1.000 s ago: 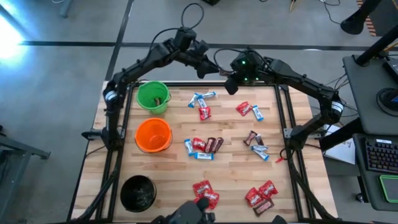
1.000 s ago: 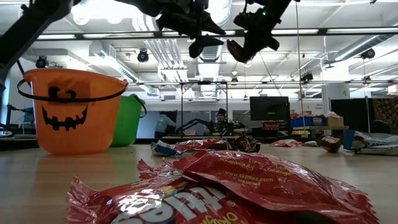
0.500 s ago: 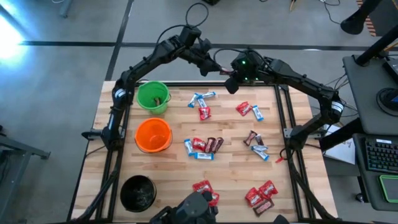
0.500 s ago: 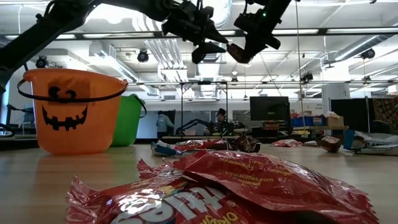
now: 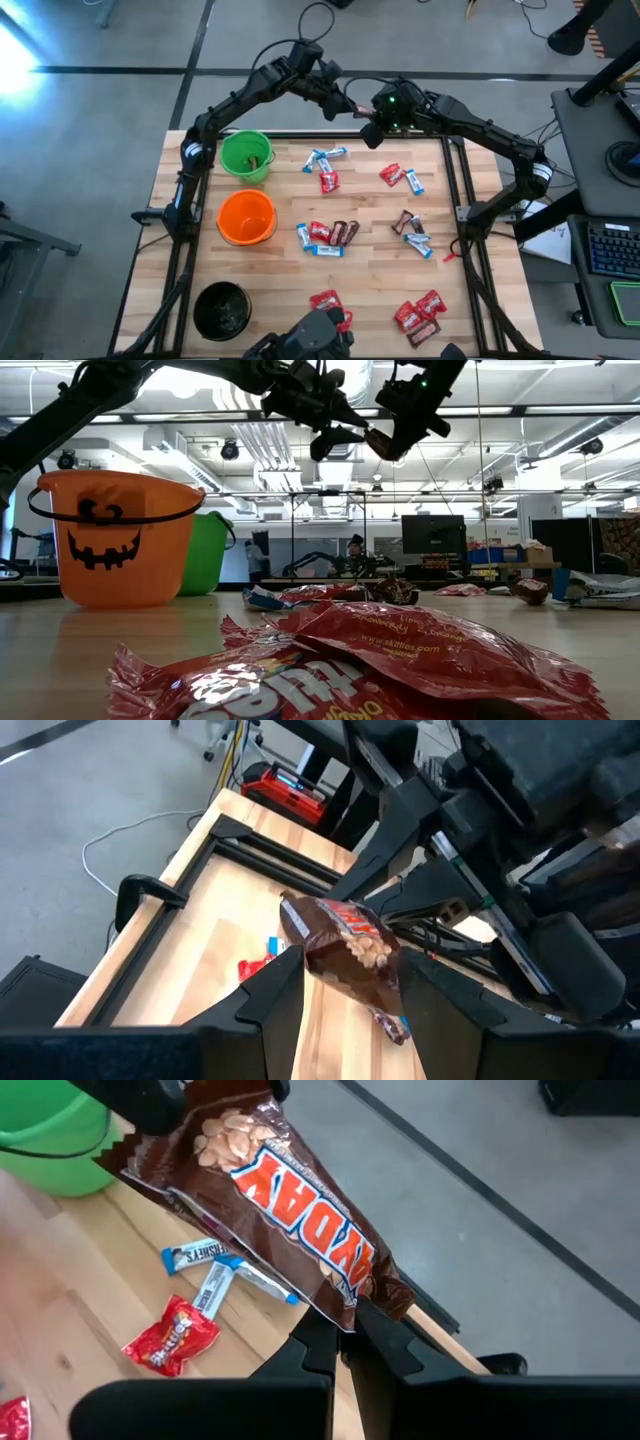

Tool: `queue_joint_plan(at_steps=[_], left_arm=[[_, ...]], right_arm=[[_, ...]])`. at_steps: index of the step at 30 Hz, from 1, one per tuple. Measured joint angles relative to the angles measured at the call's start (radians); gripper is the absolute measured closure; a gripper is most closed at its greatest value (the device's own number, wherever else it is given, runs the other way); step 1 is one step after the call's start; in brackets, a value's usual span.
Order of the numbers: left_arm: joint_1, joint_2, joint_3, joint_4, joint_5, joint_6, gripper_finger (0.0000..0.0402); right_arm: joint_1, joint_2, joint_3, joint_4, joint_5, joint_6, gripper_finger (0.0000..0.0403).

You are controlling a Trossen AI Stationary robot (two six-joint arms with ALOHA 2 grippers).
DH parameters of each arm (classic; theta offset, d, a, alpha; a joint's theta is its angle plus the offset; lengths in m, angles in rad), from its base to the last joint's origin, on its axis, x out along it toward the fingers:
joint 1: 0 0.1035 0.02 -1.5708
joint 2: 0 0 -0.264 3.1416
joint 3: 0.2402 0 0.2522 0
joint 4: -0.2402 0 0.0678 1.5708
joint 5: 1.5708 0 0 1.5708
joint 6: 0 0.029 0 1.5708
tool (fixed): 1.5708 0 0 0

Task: Organize candy in baskets
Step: Put the brown chocolate into the green bucket

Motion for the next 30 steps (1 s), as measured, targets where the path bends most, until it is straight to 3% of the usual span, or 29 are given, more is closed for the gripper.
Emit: queue_joint_plan(at_steps=[23, 30], left_arm=[[-0.002, 0.0, -0.001, 0.027, -0.001, -0.029, 0.0259], [-0.002, 0.001, -0.001, 0.028, -0.001, -0.029, 0.0311]], right_arm=[[0.0, 0.001, 0.001, 0.094, 0.002, 0.004, 0.0394], [0.0, 0.001, 0.001, 0.104, 0.0, 0.004, 0.0394]])
